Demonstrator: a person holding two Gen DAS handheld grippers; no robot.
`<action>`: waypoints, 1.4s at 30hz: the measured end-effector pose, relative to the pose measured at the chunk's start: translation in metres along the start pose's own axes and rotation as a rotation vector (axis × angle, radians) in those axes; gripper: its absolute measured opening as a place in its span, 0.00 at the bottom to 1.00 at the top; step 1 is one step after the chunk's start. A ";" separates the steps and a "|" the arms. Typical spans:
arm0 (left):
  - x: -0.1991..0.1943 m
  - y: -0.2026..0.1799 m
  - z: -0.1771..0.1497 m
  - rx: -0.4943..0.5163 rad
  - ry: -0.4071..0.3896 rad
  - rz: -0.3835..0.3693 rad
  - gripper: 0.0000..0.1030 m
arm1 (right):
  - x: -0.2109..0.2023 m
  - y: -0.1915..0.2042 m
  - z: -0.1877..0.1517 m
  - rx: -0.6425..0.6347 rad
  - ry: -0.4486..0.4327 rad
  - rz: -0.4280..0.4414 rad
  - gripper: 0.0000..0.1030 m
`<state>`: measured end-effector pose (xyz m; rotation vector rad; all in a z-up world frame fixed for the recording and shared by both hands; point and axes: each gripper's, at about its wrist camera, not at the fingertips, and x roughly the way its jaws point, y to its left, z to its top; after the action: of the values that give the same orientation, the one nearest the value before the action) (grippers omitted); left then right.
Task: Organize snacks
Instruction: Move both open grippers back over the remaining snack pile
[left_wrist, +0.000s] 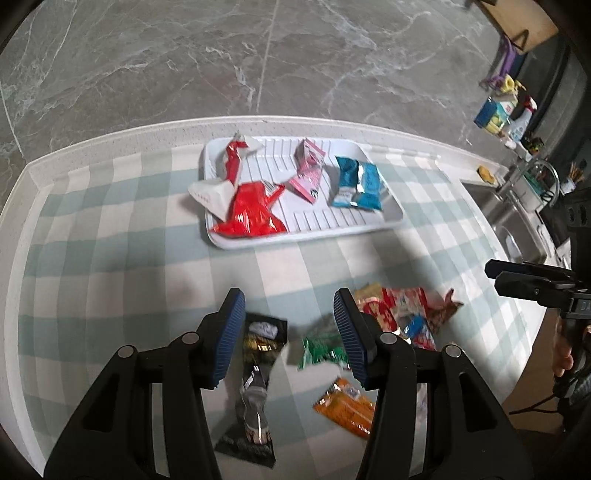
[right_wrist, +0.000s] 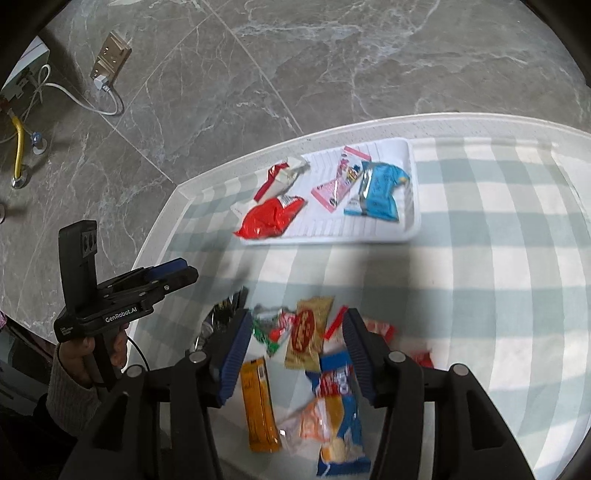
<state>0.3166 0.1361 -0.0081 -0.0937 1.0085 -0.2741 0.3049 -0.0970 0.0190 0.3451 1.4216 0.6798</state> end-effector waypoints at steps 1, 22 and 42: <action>-0.001 -0.002 -0.006 0.003 0.005 0.000 0.47 | -0.003 0.000 -0.007 0.001 0.000 -0.006 0.53; 0.007 0.006 -0.084 0.020 0.111 0.051 0.47 | 0.004 -0.015 -0.112 0.090 0.095 -0.076 0.56; 0.020 0.017 -0.091 0.027 0.145 0.049 0.47 | 0.029 0.009 -0.117 0.090 0.152 -0.001 0.56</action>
<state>0.2528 0.1521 -0.0762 -0.0244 1.1487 -0.2523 0.1895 -0.0923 -0.0156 0.3697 1.5999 0.6534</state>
